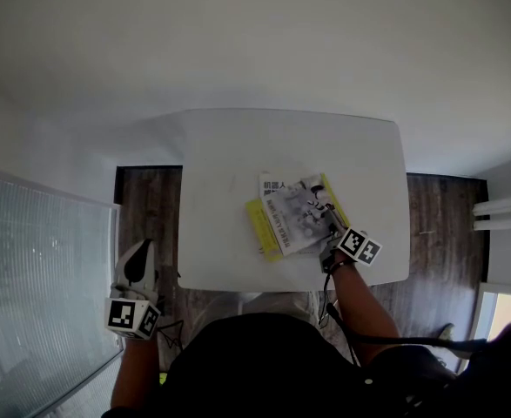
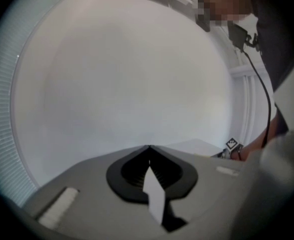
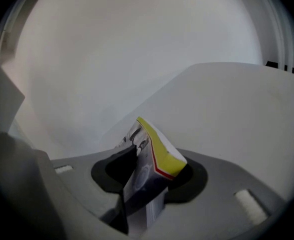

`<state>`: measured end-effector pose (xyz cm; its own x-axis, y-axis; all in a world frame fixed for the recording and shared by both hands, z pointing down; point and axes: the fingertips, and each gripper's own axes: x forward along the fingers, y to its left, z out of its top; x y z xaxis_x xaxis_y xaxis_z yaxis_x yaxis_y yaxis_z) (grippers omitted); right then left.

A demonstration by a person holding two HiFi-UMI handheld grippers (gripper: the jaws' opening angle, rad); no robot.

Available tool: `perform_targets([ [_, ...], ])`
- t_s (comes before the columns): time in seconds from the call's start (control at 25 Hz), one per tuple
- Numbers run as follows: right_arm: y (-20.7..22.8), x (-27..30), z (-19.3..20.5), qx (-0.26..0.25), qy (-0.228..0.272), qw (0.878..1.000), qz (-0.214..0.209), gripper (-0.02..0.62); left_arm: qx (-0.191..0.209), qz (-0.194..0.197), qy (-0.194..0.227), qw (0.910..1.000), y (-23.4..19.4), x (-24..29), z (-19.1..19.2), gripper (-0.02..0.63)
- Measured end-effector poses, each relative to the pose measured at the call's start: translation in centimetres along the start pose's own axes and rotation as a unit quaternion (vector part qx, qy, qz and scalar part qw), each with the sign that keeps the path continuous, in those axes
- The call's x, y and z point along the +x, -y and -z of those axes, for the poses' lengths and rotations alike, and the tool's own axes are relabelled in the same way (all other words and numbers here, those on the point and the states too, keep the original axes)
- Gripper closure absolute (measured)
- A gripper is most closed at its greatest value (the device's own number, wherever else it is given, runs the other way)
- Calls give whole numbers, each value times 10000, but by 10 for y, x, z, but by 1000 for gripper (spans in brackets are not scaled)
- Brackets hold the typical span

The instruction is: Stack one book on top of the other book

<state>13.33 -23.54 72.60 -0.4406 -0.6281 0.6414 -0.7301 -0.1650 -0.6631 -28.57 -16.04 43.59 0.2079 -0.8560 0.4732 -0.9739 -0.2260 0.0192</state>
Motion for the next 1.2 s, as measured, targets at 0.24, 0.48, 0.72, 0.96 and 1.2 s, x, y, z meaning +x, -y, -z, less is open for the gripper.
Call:
perform_targets([
  [0.24, 2, -2, -1, -139, -44, 9999, 78, 420, 11, 52, -24, 10000, 7, 2, 1, 600],
  [0.48, 12, -3, 3, -387, -152, 9983, 415, 379, 17, 82, -17, 10000, 5, 4, 2, 600],
  [0.72, 33, -16, 1, -492, -109, 9960, 739, 356, -47, 210, -29, 9998, 9, 10, 1, 600],
  [0.96, 23, -20, -10, -417, 158, 9969, 653, 356, -150, 513, -15, 9986, 24, 29, 7, 600],
  [1.2, 21, -37, -31, -323, 567, 9963, 552, 357, -102, 875, 91, 9961, 49, 47, -1, 600],
])
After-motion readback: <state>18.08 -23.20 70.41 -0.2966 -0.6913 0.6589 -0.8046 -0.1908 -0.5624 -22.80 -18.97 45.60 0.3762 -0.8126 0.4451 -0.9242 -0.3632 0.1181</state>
